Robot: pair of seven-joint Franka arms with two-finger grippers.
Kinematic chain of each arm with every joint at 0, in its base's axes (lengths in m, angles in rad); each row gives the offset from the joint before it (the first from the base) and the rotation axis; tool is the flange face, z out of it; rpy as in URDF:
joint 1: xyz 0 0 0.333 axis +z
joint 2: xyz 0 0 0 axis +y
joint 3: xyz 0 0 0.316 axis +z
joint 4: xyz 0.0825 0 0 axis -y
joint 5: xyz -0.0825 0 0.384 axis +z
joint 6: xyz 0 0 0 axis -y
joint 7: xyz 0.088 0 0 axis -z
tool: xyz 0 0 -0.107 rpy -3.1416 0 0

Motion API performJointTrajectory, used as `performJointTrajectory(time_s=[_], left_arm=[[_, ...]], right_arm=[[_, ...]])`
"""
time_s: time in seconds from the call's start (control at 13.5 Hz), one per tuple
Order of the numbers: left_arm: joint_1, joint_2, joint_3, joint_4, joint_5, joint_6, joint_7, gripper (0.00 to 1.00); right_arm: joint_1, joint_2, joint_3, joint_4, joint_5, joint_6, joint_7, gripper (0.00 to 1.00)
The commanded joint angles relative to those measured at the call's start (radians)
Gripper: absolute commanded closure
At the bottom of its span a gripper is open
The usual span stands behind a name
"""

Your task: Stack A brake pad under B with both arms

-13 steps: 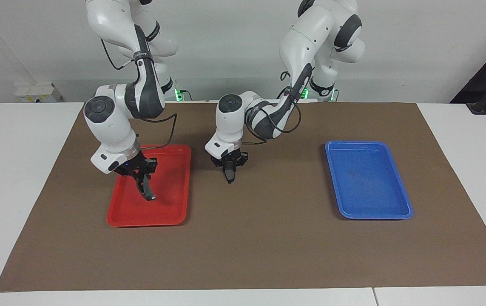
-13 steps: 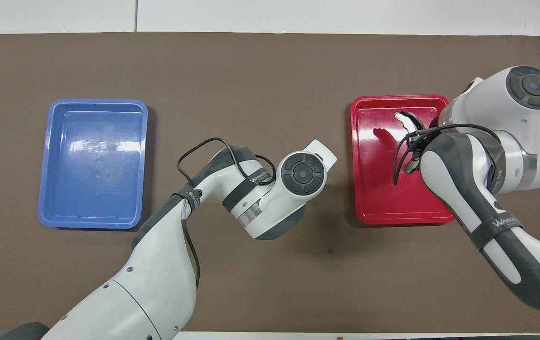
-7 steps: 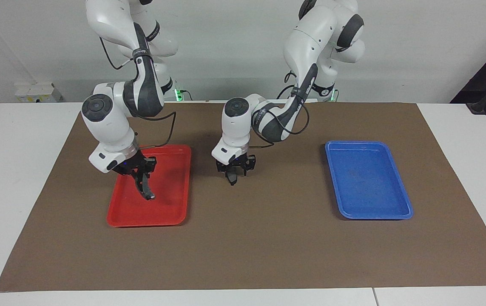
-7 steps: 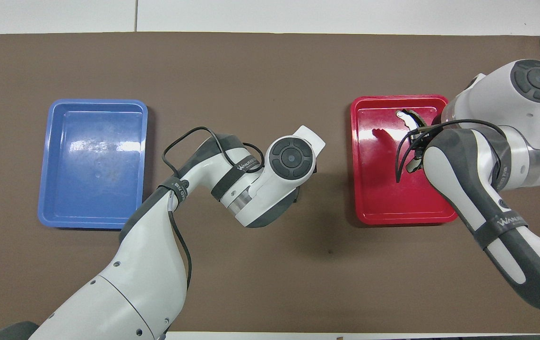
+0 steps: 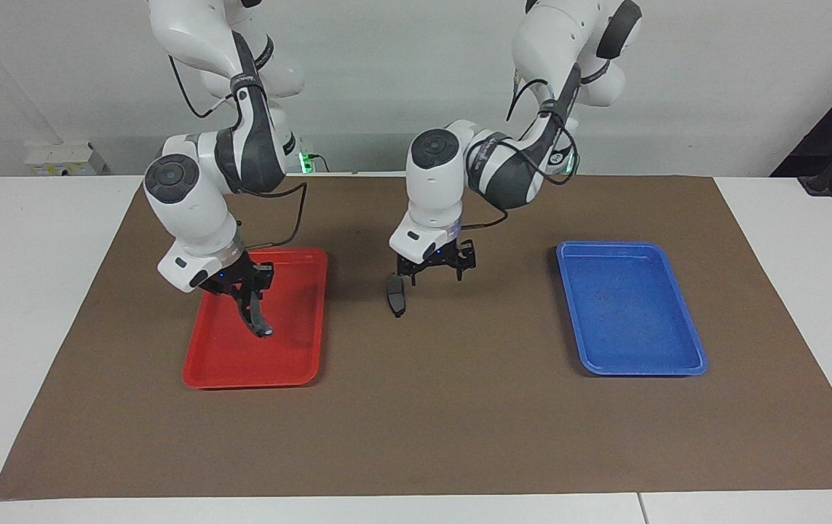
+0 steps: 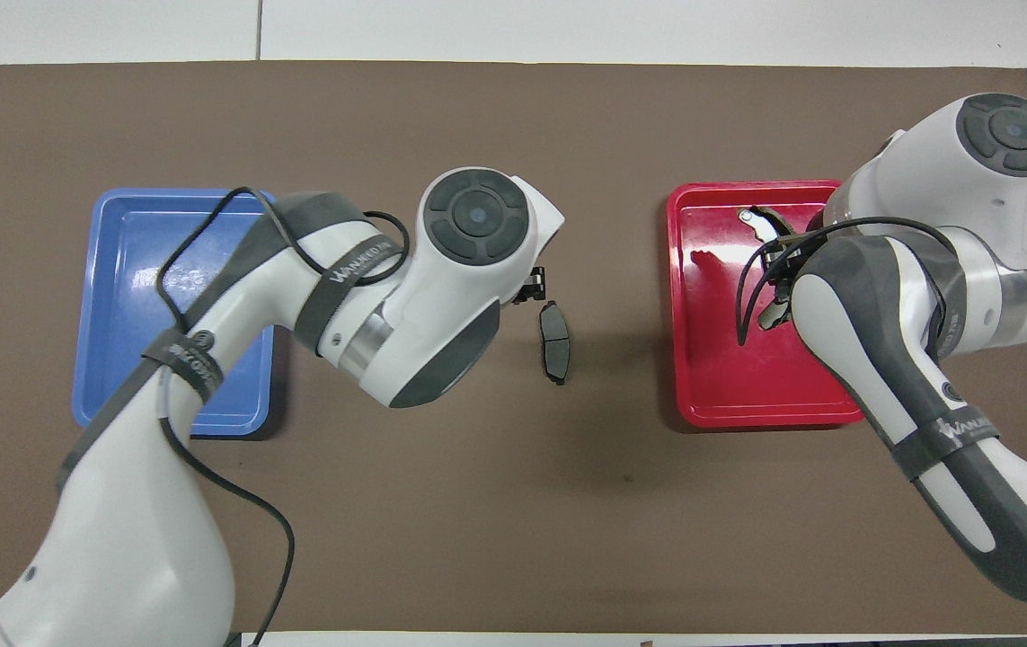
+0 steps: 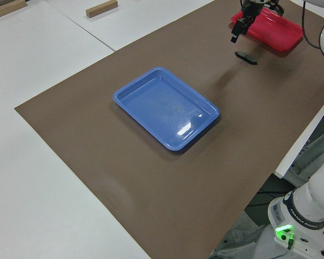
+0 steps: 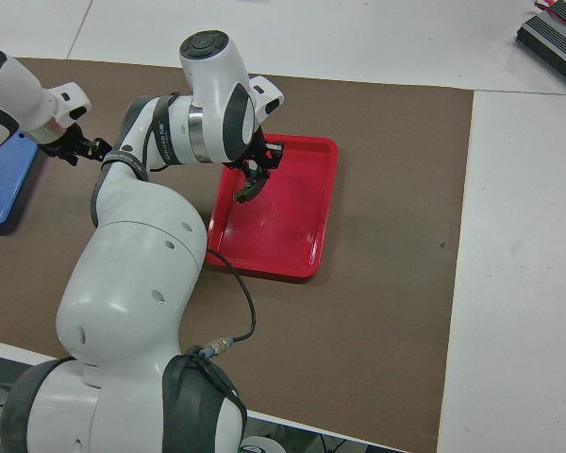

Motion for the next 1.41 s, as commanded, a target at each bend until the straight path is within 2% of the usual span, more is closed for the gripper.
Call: performJointTrajectory(time_s=[0.0, 0.22, 0.37, 0.52, 0.67, 0.97, 1.34], left_arm=[[0.062, -0.115, 0.054, -0.032, -0.034, -0.096, 0.158, 0.0], [0.093, -0.215, 0.191, -0.047, -0.108, -0.145, 0.353, 0.0], [0.134, -0.262, 0.241, -0.05, -0.113, -0.173, 0.468, 0.0], [0.167, -0.322, 0.313, -0.075, -0.134, -0.184, 0.583, 0.0], [0.183, -0.35, 0.369, -0.073, -0.136, -0.202, 0.639, 0.0], [0.222, -0.37, 0.384, -0.084, -0.136, -0.207, 0.673, 0.0], [0.226, -0.414, 0.384, -0.173, -0.136, -0.159, 0.673, 0.0]], right_arm=[[0.012, 0.007, 0.075, 0.033, 0.006, -0.025, 0.118, 1.0], [0.017, 0.021, 0.199, 0.044, -0.006, -0.005, 0.301, 1.0], [0.043, 0.03, 0.231, 0.041, -0.006, 0.03, 0.334, 1.0], [0.078, 0.065, 0.248, 0.041, -0.006, 0.073, 0.378, 1.0], [0.103, 0.113, 0.265, 0.042, -0.018, 0.128, 0.421, 1.0], [0.15, 0.18, 0.267, 0.039, -0.06, 0.175, 0.495, 1.0], [0.158, 0.183, 0.267, -0.01, -0.075, 0.213, 0.499, 1.0]])
